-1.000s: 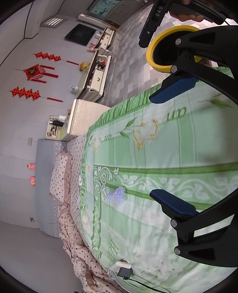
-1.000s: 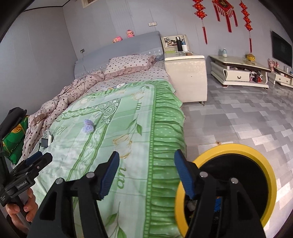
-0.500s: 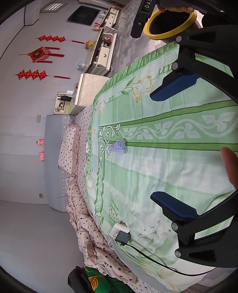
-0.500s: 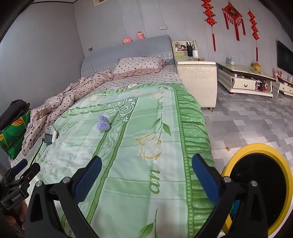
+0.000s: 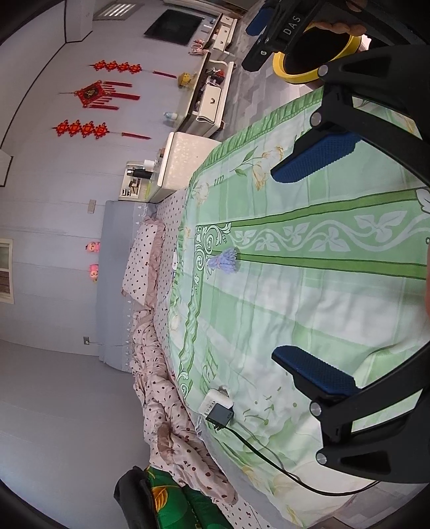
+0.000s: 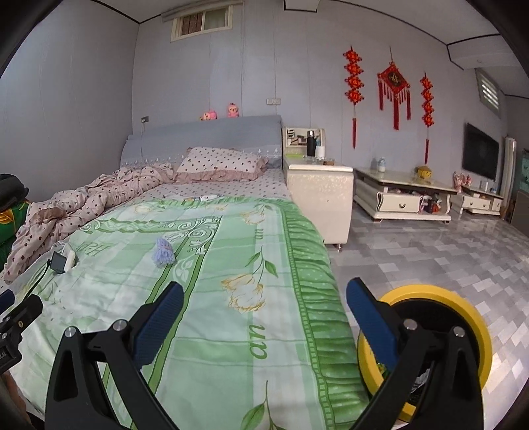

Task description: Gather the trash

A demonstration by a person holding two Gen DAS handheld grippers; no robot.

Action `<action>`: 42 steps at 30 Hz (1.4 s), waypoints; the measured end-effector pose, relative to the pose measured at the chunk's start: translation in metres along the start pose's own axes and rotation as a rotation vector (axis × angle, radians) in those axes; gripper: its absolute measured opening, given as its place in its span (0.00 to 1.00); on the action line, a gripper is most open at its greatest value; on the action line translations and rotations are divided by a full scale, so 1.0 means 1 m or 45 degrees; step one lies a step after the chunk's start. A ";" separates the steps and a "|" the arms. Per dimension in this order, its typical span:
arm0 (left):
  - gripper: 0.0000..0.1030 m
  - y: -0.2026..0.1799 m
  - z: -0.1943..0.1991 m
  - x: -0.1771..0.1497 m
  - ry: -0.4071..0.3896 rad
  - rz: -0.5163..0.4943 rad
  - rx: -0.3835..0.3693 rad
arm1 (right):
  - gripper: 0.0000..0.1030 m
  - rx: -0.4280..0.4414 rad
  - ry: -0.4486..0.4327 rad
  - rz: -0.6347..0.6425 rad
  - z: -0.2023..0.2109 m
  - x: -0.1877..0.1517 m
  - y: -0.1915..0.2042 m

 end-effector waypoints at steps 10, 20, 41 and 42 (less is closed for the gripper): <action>0.92 -0.022 0.044 0.020 -0.111 -0.010 0.008 | 0.92 -0.026 -0.096 -0.027 0.039 0.018 -0.002; 0.92 -0.038 0.078 0.032 -0.194 -0.018 -0.006 | 0.92 -0.011 -0.197 -0.058 0.069 0.028 -0.004; 0.92 -0.057 0.119 0.042 -0.297 -0.053 -0.007 | 0.92 0.004 -0.204 -0.085 0.079 0.026 -0.004; 0.92 -0.057 0.119 0.042 -0.298 -0.052 -0.008 | 0.92 0.006 -0.201 -0.083 0.079 0.026 -0.004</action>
Point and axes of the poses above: each gripper's, at about its wrist camera, not at the fingertips, and z roughly against the way its jaws point, y to its left, x to its top, the point moved 8 cm from there along -z, roughly the way its jaws point, and after that the axes turned 4 degrees about z, right-handed, at the moved point
